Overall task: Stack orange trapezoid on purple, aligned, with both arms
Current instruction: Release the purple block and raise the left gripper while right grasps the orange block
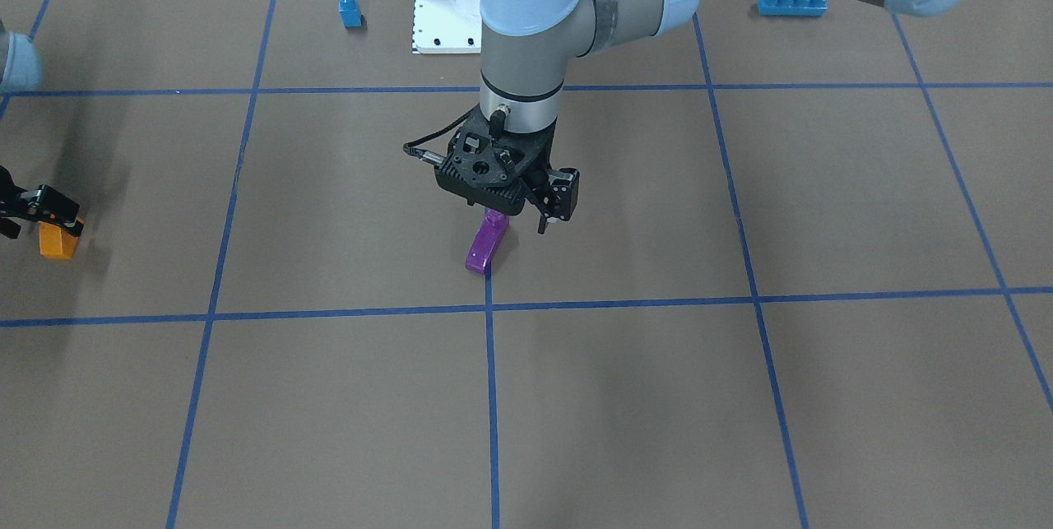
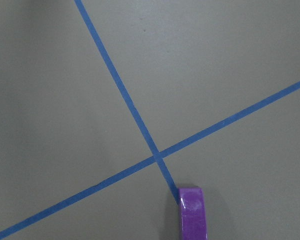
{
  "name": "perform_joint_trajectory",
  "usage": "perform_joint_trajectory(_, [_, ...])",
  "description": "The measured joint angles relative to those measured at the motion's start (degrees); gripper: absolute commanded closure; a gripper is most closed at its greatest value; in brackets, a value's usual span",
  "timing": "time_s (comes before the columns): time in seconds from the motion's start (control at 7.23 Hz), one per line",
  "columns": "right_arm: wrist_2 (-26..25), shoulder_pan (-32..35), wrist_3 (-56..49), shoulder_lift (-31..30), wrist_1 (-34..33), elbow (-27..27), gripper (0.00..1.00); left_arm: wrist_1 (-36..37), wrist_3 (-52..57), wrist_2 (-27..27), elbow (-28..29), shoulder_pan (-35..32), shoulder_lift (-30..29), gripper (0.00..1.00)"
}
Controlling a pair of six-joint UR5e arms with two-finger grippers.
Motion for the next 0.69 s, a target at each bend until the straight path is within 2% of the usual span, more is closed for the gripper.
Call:
perform_joint_trajectory(0.42, [0.3,-0.1,0.2,0.0,0.0,0.5,0.05,-0.1,0.0,0.0,-0.3,0.0,0.9,0.00])
perform_joint_trajectory(0.55, [0.3,-0.2,0.2,-0.1,-0.1,0.5,0.11,-0.1,0.0,0.0,-0.3,0.0,0.9,0.00])
perform_joint_trajectory(0.69, [0.3,-0.2,0.2,-0.2,-0.3,0.5,0.27,-0.1,0.0,0.0,-0.3,0.0,1.0,0.00])
